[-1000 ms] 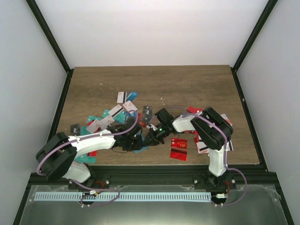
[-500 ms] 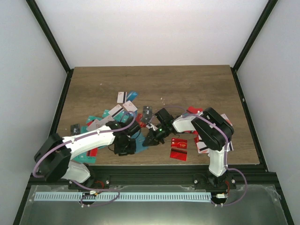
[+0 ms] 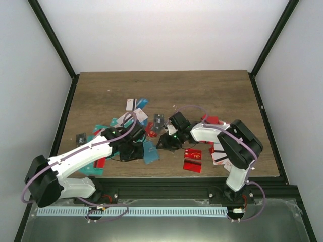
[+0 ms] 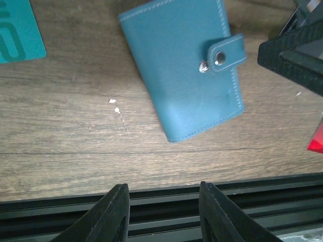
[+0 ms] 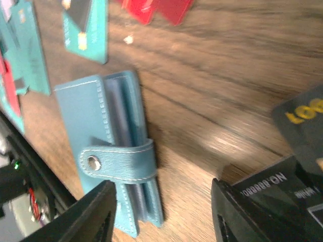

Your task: Put the credit cards into the card holder

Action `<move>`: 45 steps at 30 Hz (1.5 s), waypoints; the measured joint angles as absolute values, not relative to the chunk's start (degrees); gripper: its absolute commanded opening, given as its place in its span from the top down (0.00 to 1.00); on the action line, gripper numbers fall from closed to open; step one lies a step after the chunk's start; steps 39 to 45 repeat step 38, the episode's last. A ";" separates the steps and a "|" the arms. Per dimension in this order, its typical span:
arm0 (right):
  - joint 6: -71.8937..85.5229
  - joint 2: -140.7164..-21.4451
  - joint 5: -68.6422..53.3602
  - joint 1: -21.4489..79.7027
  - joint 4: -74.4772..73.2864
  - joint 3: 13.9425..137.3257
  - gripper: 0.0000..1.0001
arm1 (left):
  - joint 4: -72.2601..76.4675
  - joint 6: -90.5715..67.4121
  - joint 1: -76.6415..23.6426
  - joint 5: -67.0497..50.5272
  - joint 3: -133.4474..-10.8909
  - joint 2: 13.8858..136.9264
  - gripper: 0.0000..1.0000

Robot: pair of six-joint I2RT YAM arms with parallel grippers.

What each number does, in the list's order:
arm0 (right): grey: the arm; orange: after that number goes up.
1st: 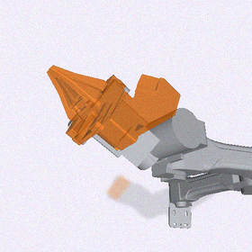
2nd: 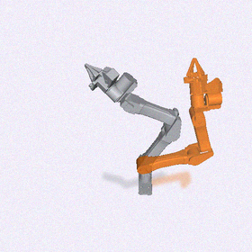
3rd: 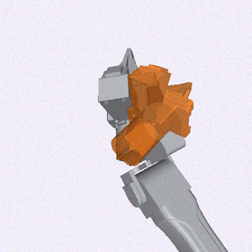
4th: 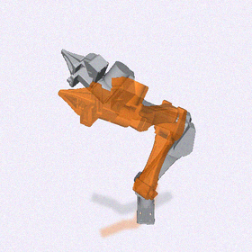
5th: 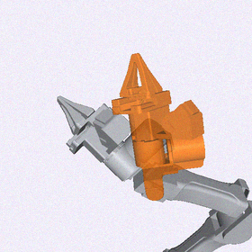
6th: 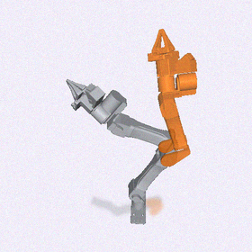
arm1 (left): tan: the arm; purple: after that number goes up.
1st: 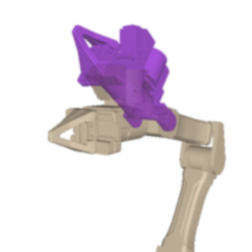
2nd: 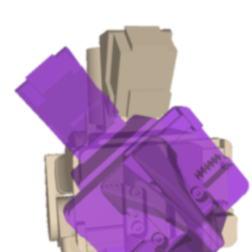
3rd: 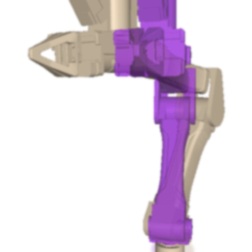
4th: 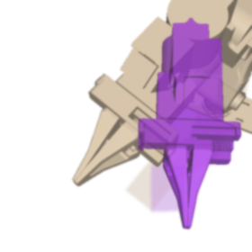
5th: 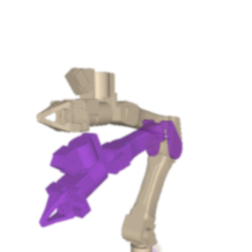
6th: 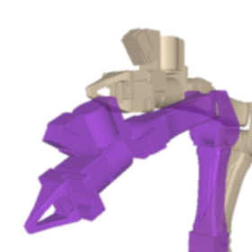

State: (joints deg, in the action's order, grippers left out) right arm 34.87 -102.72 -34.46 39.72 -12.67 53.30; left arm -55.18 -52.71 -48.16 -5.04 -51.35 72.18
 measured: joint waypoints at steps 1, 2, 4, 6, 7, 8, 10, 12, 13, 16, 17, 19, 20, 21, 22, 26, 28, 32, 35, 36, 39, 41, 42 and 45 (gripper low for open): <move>34.74 -101.82 -32.99 39.72 -13.87 53.28 0.42 | -55.35 -52.51 -48.05 -4.69 -51.81 71.79 0.58; 34.74 -100.97 -31.64 39.72 -14.94 53.21 0.39 | -55.53 -52.29 -47.97 -4.25 -52.36 71.40 0.57; 34.63 -98.89 -29.30 39.72 -17.45 53.08 0.22 | -55.86 -51.81 -47.86 -3.53 -53.49 70.54 0.56; 34.61 -95.79 -27.03 39.72 -19.90 53.01 0.01 | -56.01 -51.11 -47.72 -2.81 -54.41 69.76 0.54; 34.30 -93.80 -26.00 39.72 -20.78 52.97 0.00 | -56.10 -50.68 -47.64 -2.37 -55.07 69.21 0.54; 34.17 -91.68 -25.08 39.72 -21.43 52.97 0.00 | -56.07 -50.30 -47.57 -2.07 -55.48 68.77 0.54; 33.41 -87.33 -23.64 39.72 -21.78 52.97 0.00 | -56.07 -49.54 -47.37 -1.19 -56.42 67.70 0.54; 32.82 -83.02 -21.96 39.72 -21.65 52.97 0.00 | -56.07 -48.75 -47.09 -0.27 -57.63 66.70 0.53; 32.60 -81.21 -21.32 39.72 -21.41 52.97 0.00 | -56.01 -48.27 -46.98 0.10 -58.30 66.26 0.53; 31.81 -75.92 -19.20 39.72 -20.01 52.97 0.00 | -55.27 -46.76 -46.85 1.37 -60.42 64.79 0.48; 31.62 -74.54 -18.68 39.72 -19.51 52.97 0.00 | -54.87 -46.26 -46.85 1.76 -61.01 64.18 0.41; 30.81 -71.31 -17.08 39.70 -18.06 52.97 0.00 | -54.24 -45.39 -46.85 2.68 -61.82 62.89 0.24; 30.52 -70.22 -16.40 39.68 -17.50 52.97 0.00 | -53.87 -44.88 -46.83 3.22 -62.08 62.17 0.10; 30.20 -68.84 -15.51 39.66 -16.99 52.97 0.00 | -53.28 -44.40 -46.76 3.73 -62.26 61.21 0.01; 29.74 -67.48 -14.57 39.62 -16.38 52.97 0.00 | -52.84 -43.55 -46.68 4.14 -62.37 60.34 0.00; 27.92 -63.55 -11.20 39.55 -14.85 53.23 0.00 | -51.57 -42.09 -46.24 6.13 -62.98 56.71 0.00; 27.42 -62.78 -9.87 39.55 -14.81 53.69 0.00 | -51.42 -41.69 -46.19 6.94 -63.46 55.83 0.00; 26.79 -62.00 -8.69 39.55 -14.74 53.84 0.00 | -50.72 -40.21 -46.15 8.45 -63.57 54.72 0.00; 26.76 -61.60 -8.54 39.55 -14.46 53.84 0.00 | -50.28 -39.33 -46.15 9.58 -63.57 54.04 0.00; 26.76 -61.45 -8.51 39.55 -14.31 53.84 0.00 | -50.15 -39.05 -46.15 9.89 -63.57 53.89 0.00; 26.76 -61.43 -8.47 39.55 -13.85 53.84 0.00 | -50.00 -38.46 -46.15 10.61 -63.57 53.69 0.00; 26.76 -61.43 -8.47 39.55 -13.85 53.84 0.00 | -50.00 -38.46 -46.15 10.61 -63.57 53.69 0.00; 26.76 -61.43 -8.47 39.55 -13.85 53.84 0.00 | -50.00 -38.46 -46.15 10.61 -63.57 53.69 0.00; 26.76 -61.43 -8.47 39.55 -13.85 53.84 0.00 | -50.00 -38.46 -46.15 10.61 -63.57 53.69 0.00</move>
